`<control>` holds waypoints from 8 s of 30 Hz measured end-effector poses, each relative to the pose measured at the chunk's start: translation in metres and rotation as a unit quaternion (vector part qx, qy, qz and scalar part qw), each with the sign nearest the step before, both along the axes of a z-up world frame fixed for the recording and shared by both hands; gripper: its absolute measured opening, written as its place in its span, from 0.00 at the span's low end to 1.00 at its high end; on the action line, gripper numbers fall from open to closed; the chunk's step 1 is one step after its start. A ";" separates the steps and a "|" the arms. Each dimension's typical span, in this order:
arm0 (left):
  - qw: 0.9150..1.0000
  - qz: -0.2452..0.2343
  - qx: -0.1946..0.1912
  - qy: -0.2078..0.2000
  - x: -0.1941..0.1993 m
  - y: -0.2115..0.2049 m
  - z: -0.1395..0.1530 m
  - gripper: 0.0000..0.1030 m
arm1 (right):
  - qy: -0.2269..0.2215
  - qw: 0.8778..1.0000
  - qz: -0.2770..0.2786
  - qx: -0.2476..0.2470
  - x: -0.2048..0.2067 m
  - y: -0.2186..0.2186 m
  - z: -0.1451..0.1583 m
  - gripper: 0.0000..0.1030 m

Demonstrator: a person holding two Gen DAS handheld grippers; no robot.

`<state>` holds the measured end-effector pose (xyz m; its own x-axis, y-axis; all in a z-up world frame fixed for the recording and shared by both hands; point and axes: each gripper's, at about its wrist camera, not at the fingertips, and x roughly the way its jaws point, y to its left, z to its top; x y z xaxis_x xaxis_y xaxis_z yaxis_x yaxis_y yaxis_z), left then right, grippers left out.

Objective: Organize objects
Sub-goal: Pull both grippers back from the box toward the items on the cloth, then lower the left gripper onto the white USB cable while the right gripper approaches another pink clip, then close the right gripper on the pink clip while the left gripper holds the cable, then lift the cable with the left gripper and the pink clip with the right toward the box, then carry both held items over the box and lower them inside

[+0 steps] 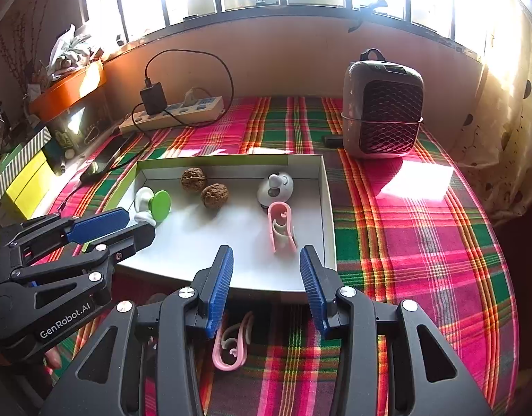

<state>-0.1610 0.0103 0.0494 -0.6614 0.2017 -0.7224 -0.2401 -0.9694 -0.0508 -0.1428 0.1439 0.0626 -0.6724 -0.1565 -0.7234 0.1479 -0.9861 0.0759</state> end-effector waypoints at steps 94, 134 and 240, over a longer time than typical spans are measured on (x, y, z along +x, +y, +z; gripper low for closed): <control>0.999 -0.024 0.004 -0.036 0.057 -0.049 -0.048 0.16 | -0.046 0.998 0.019 0.035 0.042 -0.014 -0.044 0.41; 0.999 -0.023 0.006 -0.035 0.056 -0.050 -0.048 0.16 | -0.032 0.998 0.021 0.045 0.031 -0.008 -0.045 0.24; 0.999 -0.024 0.026 -0.027 -0.025 -0.009 -0.021 0.16 | -0.030 0.998 0.052 -0.030 -0.048 -0.010 -0.015 0.24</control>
